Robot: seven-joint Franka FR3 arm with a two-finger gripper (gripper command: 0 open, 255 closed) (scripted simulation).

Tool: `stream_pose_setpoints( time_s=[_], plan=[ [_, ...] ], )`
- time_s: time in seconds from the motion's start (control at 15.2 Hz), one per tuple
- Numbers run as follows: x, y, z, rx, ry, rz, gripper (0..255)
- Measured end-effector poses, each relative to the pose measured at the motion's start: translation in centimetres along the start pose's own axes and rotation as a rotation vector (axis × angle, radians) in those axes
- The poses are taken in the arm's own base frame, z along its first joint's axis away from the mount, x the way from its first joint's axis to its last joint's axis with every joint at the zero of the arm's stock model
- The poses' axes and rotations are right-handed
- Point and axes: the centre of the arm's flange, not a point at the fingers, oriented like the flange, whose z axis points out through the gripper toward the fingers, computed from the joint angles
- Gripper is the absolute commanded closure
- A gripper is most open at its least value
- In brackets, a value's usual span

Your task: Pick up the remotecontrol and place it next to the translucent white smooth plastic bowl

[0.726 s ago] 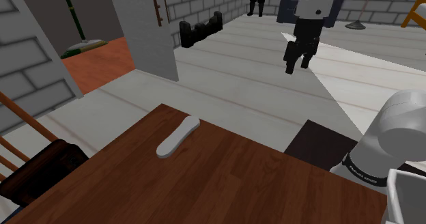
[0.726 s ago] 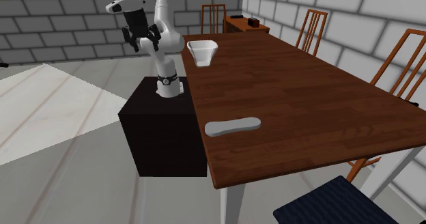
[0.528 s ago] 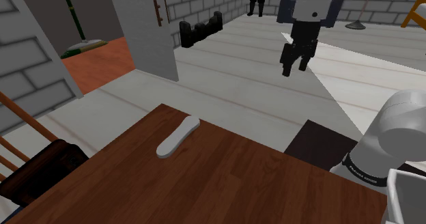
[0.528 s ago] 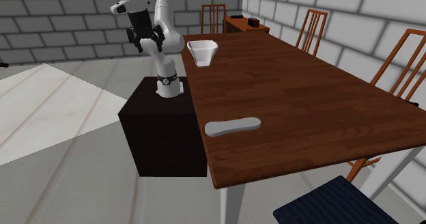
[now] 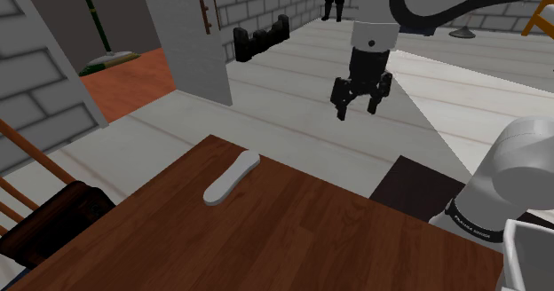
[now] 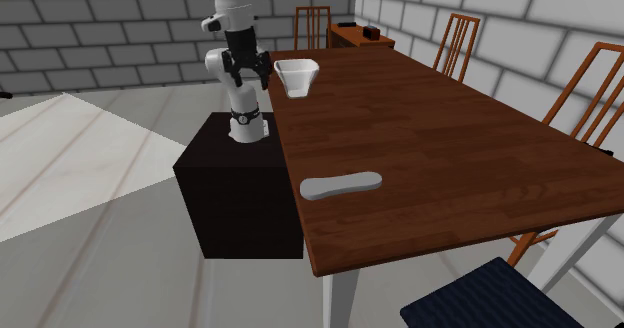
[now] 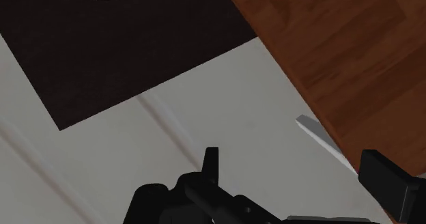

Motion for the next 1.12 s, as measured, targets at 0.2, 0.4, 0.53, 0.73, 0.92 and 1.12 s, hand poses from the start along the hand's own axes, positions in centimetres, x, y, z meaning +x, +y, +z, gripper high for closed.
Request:
stream_pose_setpoints(
  time_s=[0.2, 0.4, 0.53, 0.73, 0.92, 1.12],
  plan=[
    [-0.2, -3.6, 1.8, -0.006, 0.011, 0.087, 0],
    [-0.7, -7.6, 3.1, -0.011, 0.021, 0.174, 0],
    [-0.4, -10.0, 4.2, -0.015, 0.028, 0.233, 0],
    [0.1, -13.5, 5.8, -0.021, 0.039, 0.32, 0],
    [1.1, -17.4, 7.5, -0.025, 0.049, 0.405, 0],
    [2.2, -21.0, 8.9, -0.03, 0.059, 0.494, 0]
  ],
)
